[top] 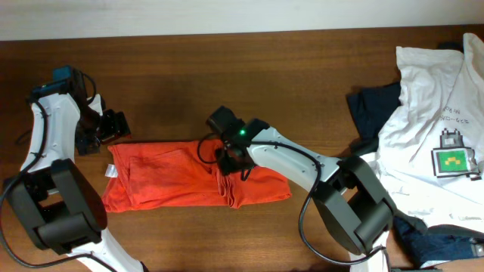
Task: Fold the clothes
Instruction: 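Fold the strip's right end leftward over the middle with the right gripper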
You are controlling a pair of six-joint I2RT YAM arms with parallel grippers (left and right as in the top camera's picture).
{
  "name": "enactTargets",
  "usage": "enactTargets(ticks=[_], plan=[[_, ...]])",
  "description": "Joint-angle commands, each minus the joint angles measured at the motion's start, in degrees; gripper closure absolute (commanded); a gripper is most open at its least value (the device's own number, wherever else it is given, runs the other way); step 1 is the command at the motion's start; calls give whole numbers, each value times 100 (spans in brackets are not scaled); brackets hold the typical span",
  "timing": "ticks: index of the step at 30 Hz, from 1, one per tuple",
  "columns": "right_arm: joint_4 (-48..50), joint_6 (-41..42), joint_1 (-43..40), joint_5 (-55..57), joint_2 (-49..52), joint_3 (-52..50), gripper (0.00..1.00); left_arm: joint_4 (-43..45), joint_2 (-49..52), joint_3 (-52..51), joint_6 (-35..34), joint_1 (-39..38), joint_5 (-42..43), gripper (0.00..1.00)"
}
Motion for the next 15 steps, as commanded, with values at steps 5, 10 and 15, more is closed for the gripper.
enactTargets(ticks=[5, 10, 15], plan=[[973, -4, 9, 42, 46, 17, 96, -2, -24, 68, -11, 4, 66, 14], [1207, 146, 4, -210, 46, 17, 91, -2, -24, 68, -11, 4, 66, 14], [-35, 87, 4, -297, -566, 17, 53, -2, -24, 68, -11, 4, 66, 14]])
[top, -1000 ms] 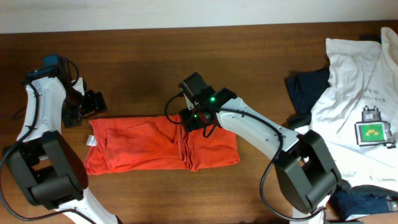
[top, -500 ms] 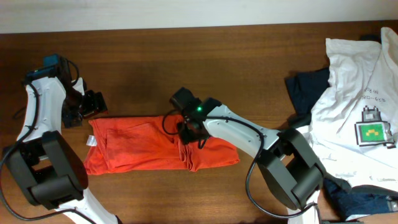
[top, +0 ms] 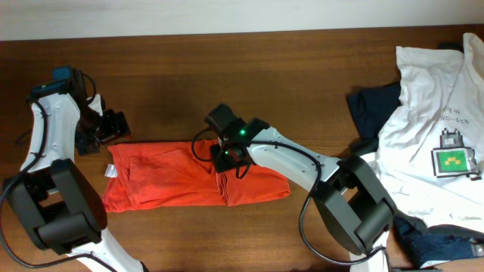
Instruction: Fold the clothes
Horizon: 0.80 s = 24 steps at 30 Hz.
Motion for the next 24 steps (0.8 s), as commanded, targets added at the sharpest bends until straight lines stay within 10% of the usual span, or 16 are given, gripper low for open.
enactTargets(ticks=[1, 10, 15, 22, 24], plan=[[-433, 9, 13, 94, -660, 24, 52, 0, -24, 68, -11, 4, 63, 14], [-614, 31, 328, -120, -11, -57, 52, 2, -24, 68, -11, 4, 63, 14], [-337, 72, 330, -98, 291, -61, 96, -2, -24, 68, -11, 4, 63, 14], [-472, -103, 319, -588, 208, 518, 93, 20, -24, 68, -11, 7, 63, 14], [-667, -103, 319, -590, 208, 516, 63, 15, -24, 68, -11, 4, 63, 14]])
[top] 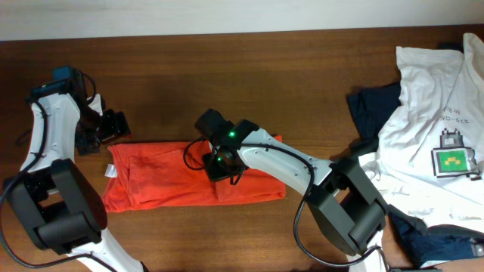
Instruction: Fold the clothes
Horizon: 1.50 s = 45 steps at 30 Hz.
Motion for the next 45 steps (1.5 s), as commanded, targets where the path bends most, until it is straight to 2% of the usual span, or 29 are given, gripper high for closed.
enactTargets(ticks=[1, 2, 3, 6, 9, 12, 13, 16, 20, 22, 23, 24, 32, 34, 35, 36, 37, 39, 41, 42, 43, 44, 45], plan=[[-424, -44, 22, -74, -17, 76, 63, 4, -24, 68, -11, 7, 66, 13], [-730, -44, -15, 107, -63, 103, 63, 4, -24, 68, -11, 7, 66, 13], [-1106, -37, -105, 442, -166, 190, 63, 4, -24, 68, -11, 4, 66, 7], [-2146, 70, -695, 1519, -848, 516, 62, 7, -24, 68, -11, 7, 66, 7], [-2736, 17, -1322, 1432, -894, 319, 62, 7, -24, 68, -11, 7, 66, 7], [-2282, 13, -1233, 1231, -894, -807, 62, 0, -24, 68, -9, 7, 63, 6], [-2120, 52, -1233, 1231, -894, -1137, 63, -39, -24, 68, -7, 7, 63, 2], [-1211, 131, -1355, 1231, -894, -2100, 62, -151, -24, 4, 101, 7, 17, 1], [-935, 129, -1381, 1281, -896, -2144, 62, -79, -22, -411, 103, 7, -201, 1], [-946, -188, -1589, 1335, -896, -1786, 57, 162, -22, -861, 105, 11, -343, 1], [-938, -221, -1668, 1333, -896, -1624, 51, 295, -22, -1023, 103, 11, -337, 1], [-940, -273, -1746, 1261, -896, -1462, 50, 411, -22, -1189, 103, 11, -323, 1], [-1036, -326, -1773, 1185, -896, -1397, 49, 828, -22, -1862, 170, 11, -678, 2], [-1040, -326, -1773, 1185, -896, -1397, 49, 1180, -17, -2009, 555, 11, -780, 11], [-1040, -326, -1773, 1187, -896, -1397, 49, 1375, -17, -2094, 883, 11, -774, 19], [-1045, -328, -1773, 1187, -896, -1399, 49, 1567, -17, -2212, 1327, 11, -715, 16], [-1051, -328, -1773, 1187, -896, -1399, 48, 1711, -15, -2317, 1587, 11, -713, 7], [-1049, -328, -1773, 1189, -894, -1414, 48, 1821, -13, -2481, 1711, 39, -688, 4], [-1049, -328, -1775, 1189, -894, -1421, 48, 1840, -13, -2505, 1711, 109, -474, 9], [-1043, -328, -1775, 1189, -896, -1421, 48, 1814, -13, -2505, 1711, 114, -402, 17], [-1023, -328, -1777, 1189, -896, -1421, 48, 1766, -13, -2507, 1711, 114, -256, 28], [-1003, -326, -1779, 1187, -896, -1421, 48, 1703, -13, -2507, 1709, 114, -170, 54], [-1003, -328, -1779, 1187, -896, -1421, 48, 1687, -13, -2507, 1707, 111, -173, 63]])
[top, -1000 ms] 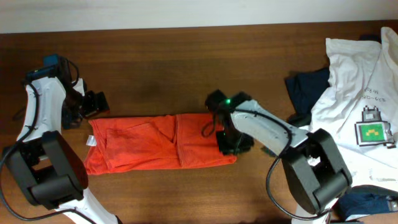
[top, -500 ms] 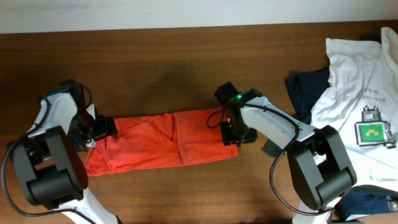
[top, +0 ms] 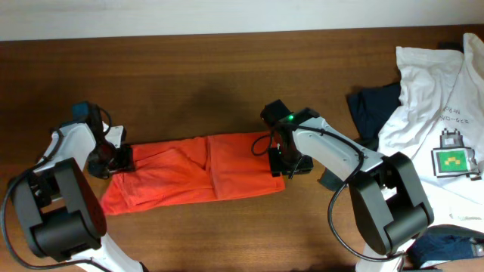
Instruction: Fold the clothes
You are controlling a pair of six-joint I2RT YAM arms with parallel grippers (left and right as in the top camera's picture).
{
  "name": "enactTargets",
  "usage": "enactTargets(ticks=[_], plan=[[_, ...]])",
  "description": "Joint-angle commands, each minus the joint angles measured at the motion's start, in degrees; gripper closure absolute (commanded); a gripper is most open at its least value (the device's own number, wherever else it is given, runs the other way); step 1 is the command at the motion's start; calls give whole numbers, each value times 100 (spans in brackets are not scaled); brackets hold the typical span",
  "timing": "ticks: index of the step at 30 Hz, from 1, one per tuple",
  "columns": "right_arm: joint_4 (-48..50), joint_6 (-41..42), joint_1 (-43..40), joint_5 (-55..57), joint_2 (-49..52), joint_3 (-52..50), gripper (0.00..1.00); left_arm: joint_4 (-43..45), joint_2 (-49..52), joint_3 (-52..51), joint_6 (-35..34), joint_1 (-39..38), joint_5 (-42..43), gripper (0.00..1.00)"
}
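Observation:
An orange garment lies folded in a long strip across the middle of the wooden table. At its left end sits my left gripper, right on the upper left corner; the overhead view does not show how its jaws stand. My right gripper is at the strip's right end, over the edge of the cloth, and appears shut on it. A faint vertical crease runs down the strip near its middle.
A pile of other clothes fills the right side: a white T-shirt with a green printed patch and dark navy garments under it. The table's back edge meets a white wall.
My right gripper has gone from the middle of the orange garment to its right end, and the bunched folds there are now flat. My left gripper has come down from beside the garment onto its left corner.
At first my right gripper sat on a bunched ridge in the middle of the orange garment, with my left gripper parked off its upper left corner. The right gripper then stood slightly further left along the cloth. Now each gripper is at one end and the strip lies smoother.

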Motion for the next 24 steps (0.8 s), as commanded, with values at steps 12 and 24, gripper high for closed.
enactTargets(ticks=[12, 24], plan=[[-1071, -363, -1167, 632, -26, 962, 48, -1893, 219, 2671, -638, 734, -109, 100], [-1156, -407, -1281, 629, -26, 951, 48, -3213, 219, 3136, -1034, -2186, 2566, 100]])
